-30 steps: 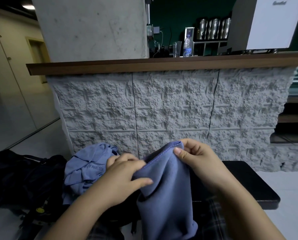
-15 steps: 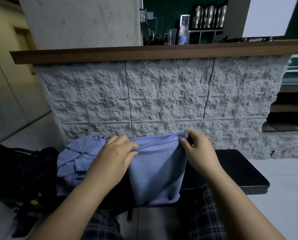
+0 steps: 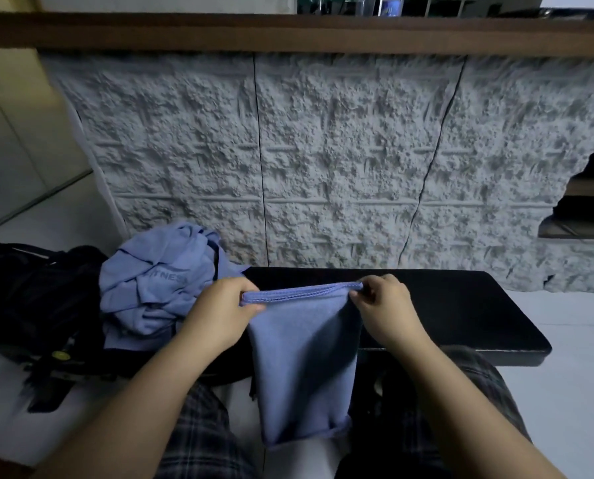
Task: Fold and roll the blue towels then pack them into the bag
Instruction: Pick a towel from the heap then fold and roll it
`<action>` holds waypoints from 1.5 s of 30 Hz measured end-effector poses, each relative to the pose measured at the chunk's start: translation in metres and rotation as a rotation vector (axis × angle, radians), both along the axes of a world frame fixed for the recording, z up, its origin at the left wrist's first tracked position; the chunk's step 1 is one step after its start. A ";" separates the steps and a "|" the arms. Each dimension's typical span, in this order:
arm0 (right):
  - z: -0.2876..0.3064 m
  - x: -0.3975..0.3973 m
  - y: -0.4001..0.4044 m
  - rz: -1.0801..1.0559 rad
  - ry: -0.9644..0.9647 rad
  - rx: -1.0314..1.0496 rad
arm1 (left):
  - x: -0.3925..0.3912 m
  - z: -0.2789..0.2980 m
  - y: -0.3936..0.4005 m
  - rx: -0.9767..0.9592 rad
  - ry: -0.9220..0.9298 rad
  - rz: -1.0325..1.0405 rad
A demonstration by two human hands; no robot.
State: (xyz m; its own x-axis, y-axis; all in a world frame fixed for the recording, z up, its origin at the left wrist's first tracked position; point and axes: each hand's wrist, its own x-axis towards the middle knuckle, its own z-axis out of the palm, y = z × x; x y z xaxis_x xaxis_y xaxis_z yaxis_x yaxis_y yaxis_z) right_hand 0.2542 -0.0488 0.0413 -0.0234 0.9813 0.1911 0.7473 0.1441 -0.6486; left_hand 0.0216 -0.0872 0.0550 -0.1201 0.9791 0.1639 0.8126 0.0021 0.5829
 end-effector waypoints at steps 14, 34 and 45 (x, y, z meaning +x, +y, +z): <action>-0.032 -0.015 0.047 -0.045 0.341 0.018 | 0.008 -0.044 0.067 0.095 -0.724 0.135; -0.079 -0.015 0.127 0.341 -0.111 -0.326 | 0.004 -0.135 0.118 -0.316 -0.064 -0.290; -0.123 0.033 0.074 0.296 -0.095 -0.487 | 0.017 -0.191 0.048 0.075 0.128 -0.202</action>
